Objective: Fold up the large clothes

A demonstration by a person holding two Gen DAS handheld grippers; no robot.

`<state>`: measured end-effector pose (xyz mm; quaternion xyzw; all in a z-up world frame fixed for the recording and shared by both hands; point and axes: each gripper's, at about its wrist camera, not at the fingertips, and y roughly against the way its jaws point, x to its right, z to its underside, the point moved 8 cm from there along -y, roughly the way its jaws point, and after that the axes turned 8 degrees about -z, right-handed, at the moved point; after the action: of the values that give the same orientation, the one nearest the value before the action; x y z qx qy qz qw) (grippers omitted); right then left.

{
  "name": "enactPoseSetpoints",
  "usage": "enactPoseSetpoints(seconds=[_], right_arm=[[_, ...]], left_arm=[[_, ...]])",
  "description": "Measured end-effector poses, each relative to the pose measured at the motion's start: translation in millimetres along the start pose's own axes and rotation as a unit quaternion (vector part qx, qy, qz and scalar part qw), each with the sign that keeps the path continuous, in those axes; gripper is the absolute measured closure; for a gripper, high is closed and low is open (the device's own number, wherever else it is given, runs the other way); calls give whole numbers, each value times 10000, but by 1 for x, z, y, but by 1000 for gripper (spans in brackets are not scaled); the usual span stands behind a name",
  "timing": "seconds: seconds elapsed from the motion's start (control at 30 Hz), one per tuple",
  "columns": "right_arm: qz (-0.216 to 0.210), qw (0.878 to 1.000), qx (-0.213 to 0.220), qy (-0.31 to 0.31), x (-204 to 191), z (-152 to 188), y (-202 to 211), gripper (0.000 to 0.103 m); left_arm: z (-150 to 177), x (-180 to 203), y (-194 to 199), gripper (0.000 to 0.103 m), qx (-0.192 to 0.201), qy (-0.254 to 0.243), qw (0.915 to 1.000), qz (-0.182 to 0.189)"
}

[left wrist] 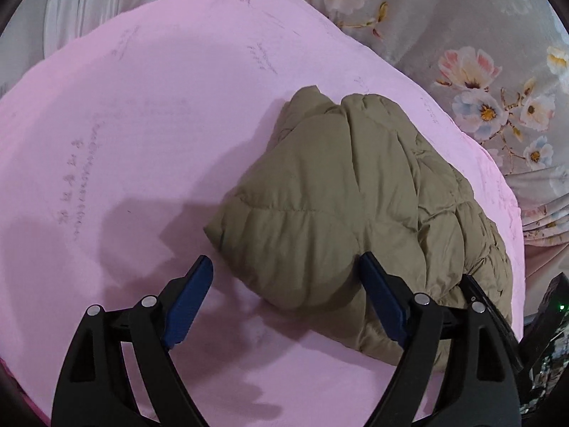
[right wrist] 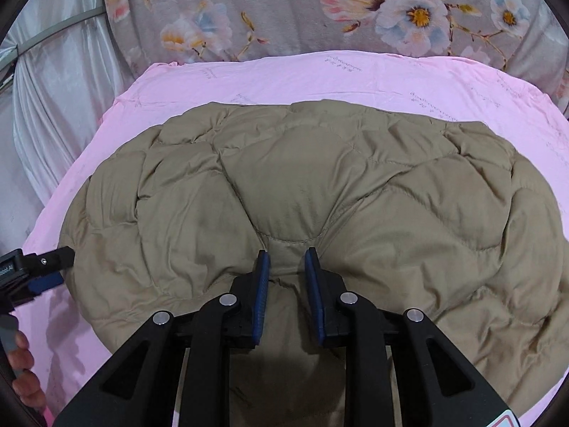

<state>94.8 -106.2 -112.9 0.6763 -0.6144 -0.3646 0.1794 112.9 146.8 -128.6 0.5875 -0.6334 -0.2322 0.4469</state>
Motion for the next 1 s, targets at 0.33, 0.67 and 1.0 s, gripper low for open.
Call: enactPoseSetpoints(seconds=[0.33, 0.67, 1.0], right_arm=[[168, 9996, 111, 217, -3, 6, -5, 82], [-242, 9990, -345, -123, -13, 18, 48, 87], [-1486, 9816, -736, -948, -20, 41, 10, 97]], left_arm=[[-11, 32, -32, 20, -16, 175, 9995, 279], [-35, 53, 32, 83, 546, -421, 9955, 654], [-26, 141, 128, 89, 1605, -1770, 9669, 897]])
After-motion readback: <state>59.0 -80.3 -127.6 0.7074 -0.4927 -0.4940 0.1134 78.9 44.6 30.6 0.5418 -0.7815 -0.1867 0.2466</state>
